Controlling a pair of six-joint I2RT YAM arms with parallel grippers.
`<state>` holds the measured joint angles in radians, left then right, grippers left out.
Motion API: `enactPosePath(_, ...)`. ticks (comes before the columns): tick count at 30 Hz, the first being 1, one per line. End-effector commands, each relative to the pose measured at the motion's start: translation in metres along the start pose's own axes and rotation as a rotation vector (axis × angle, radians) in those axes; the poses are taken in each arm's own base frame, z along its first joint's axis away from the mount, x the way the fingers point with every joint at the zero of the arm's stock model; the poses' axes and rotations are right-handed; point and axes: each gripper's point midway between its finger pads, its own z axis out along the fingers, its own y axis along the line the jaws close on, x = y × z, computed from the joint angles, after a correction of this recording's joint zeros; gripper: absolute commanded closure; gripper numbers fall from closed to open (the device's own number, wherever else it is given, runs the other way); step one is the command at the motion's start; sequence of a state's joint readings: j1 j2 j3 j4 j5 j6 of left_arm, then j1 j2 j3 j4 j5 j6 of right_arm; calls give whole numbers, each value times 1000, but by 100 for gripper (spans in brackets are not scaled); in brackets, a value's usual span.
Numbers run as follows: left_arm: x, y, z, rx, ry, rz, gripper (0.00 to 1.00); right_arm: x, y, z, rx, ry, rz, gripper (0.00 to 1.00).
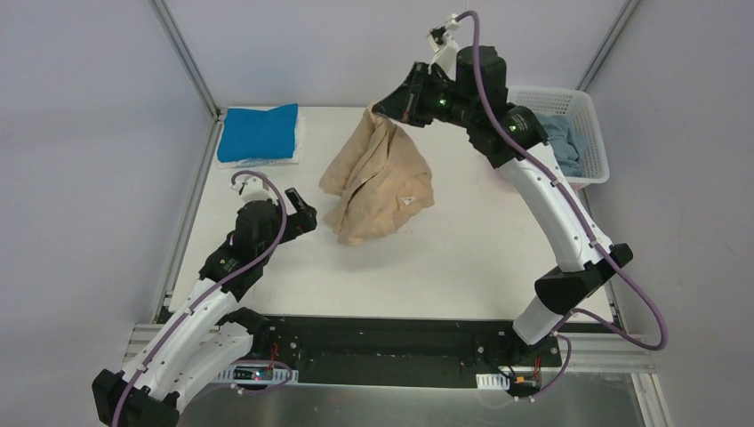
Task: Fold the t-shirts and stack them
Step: Move the tshirt to the center of the board
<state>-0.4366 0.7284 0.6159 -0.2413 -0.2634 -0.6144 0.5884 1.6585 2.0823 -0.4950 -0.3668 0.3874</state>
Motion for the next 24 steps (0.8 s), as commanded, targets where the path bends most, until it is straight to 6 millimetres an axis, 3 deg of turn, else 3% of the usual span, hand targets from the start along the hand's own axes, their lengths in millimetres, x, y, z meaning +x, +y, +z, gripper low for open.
enactPosePath(1, 0, 17, -6, -56, -24, -31, 1, -4, -15, -16, 125, -91, -45, 100)
enactPosePath(5, 3, 18, -6, -65, -14, -34, 1, 21, -93, -26, 375, -65, -30, 100)
enactPosePath(12, 15, 22, 7, -111, 43, -25, 1, 119, -274, -69, 751, 160, 210, 100)
enactPosePath(14, 21, 23, 13, -128, 72, -19, 1, 137, -308, -80, 838, 185, 244, 85)
enactPosePath(16, 26, 23, 19, -143, 102, -16, 1, 146, -327, -86, 894, 209, 231, 69)
enactPosePath(18, 33, 21, 25, -148, 138, -13, 1, 143, -337, -92, 953, 207, 203, 36)
enactPosePath(20, 39, 15, 33, -140, 177, -12, 1, 131, -333, -95, 963, 165, 178, 10)
enactPosePath(21, 41, 11, 36, -123, 185, -16, 1, 123, -329, -96, 961, 133, 161, 2)
enactPosePath(24, 55, 1, 49, -92, 246, -24, 1, 100, -319, -104, 964, 26, 114, 1)
